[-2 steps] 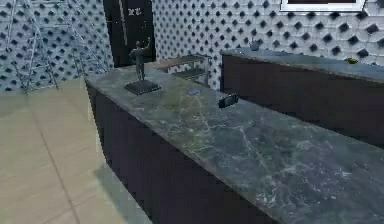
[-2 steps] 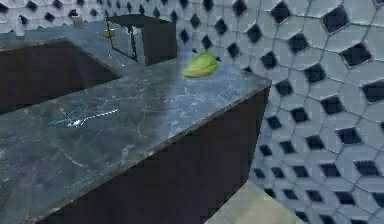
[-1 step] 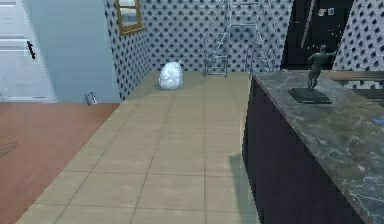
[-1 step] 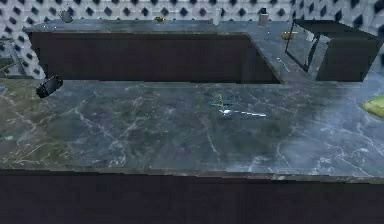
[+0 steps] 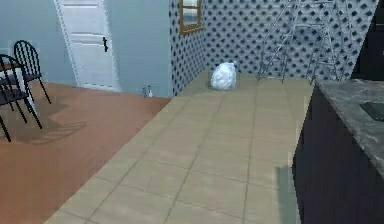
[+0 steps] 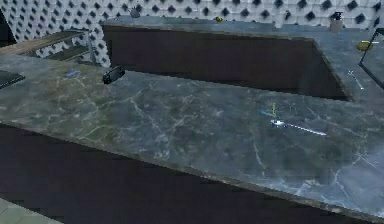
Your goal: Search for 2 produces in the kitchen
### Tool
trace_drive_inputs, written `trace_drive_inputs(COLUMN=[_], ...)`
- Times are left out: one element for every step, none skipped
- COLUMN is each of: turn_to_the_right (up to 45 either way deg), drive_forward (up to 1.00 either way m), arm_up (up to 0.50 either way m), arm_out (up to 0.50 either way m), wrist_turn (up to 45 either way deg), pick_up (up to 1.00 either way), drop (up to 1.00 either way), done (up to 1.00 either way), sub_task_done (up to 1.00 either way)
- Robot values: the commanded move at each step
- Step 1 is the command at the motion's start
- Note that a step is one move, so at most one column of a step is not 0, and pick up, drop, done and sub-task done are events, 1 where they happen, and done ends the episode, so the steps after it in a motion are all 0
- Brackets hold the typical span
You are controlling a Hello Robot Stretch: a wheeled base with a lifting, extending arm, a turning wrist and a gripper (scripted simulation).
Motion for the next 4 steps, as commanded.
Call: trace_drive_inputs(turn_to_the_right=[0.0,15.0,0.0,3.0], drive_forward=[0.15,0.00,1.00,0.00], arm_up=[0.00,0.00,0.00,0.00], arm_out=[0.00,0.00,0.00,0.00], wrist_turn=[0.0,0.0,0.0,0.0], pick_up=[0.00,0.00,0.00,0.00], drop=[0.00,0.00,0.00,0.00], done=[0.00,0.00,0.00,0.00], sub_task_done=[0.00,0.00,0.00,0.00])
